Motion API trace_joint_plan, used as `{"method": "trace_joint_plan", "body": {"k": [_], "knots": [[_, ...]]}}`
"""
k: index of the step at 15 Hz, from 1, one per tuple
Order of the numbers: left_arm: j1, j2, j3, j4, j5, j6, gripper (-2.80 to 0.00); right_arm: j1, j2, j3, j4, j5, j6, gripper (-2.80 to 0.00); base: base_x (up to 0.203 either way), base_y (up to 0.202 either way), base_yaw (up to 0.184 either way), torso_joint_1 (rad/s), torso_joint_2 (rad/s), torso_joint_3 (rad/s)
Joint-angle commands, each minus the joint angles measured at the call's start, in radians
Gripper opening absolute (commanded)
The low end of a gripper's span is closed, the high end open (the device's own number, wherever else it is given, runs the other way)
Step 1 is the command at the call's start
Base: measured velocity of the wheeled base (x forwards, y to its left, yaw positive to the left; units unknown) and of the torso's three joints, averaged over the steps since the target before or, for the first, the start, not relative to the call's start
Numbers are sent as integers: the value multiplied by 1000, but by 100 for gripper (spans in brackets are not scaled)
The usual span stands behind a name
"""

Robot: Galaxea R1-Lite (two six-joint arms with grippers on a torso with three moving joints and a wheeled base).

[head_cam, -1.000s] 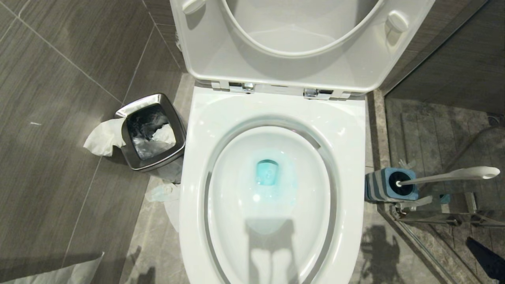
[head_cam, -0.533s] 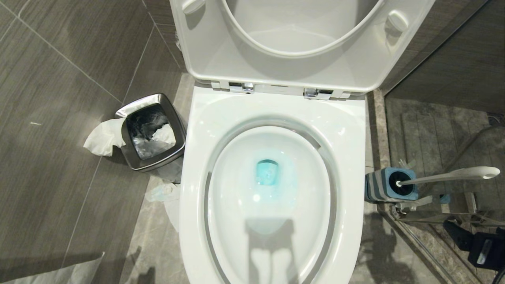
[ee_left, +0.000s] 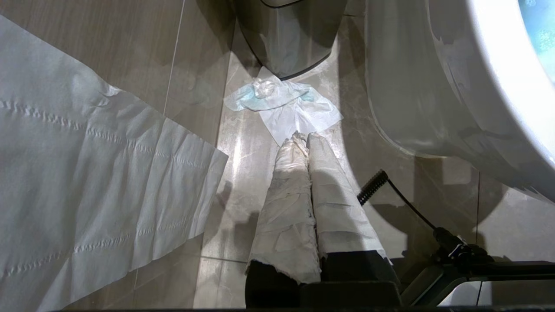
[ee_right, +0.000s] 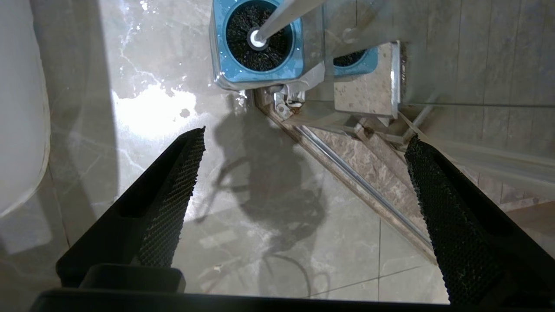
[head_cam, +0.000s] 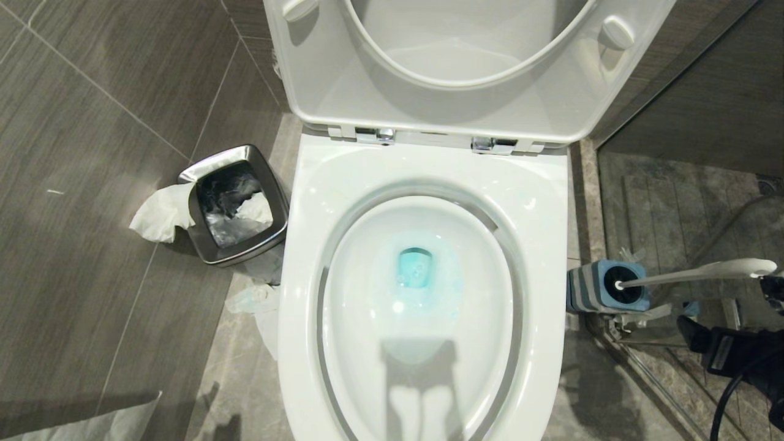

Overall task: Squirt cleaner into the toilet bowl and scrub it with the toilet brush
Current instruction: Scrub the toilet bowl

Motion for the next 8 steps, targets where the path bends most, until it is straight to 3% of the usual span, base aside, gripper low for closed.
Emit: {"method": "trace_joint_plan", "body": {"k": [1,8], "knots": [[0,1,2,0,0,0,-280,-11,73,-8,-44,-2,0,0,0,0,0,0,0,0],[0,1,0,0,0,0,-280,-61,237,-8,-272,-2,-72,0,0,0,0,0,0,0]]}}
